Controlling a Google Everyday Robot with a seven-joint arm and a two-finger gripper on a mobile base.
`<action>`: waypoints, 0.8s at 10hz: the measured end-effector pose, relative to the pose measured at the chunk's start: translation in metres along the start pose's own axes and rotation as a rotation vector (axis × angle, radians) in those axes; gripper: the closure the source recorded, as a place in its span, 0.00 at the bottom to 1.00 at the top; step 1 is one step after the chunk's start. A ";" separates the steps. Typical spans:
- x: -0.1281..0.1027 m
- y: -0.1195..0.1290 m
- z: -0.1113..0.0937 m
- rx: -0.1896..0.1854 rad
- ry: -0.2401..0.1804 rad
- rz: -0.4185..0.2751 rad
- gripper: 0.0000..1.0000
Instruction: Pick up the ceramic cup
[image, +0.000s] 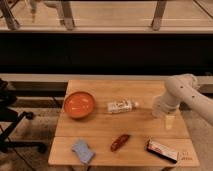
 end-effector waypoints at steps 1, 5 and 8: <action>-0.002 -0.002 0.000 0.000 -0.001 -0.006 0.00; 0.000 -0.001 0.001 -0.006 0.000 -0.015 0.00; -0.001 -0.001 0.003 -0.007 -0.001 -0.025 0.00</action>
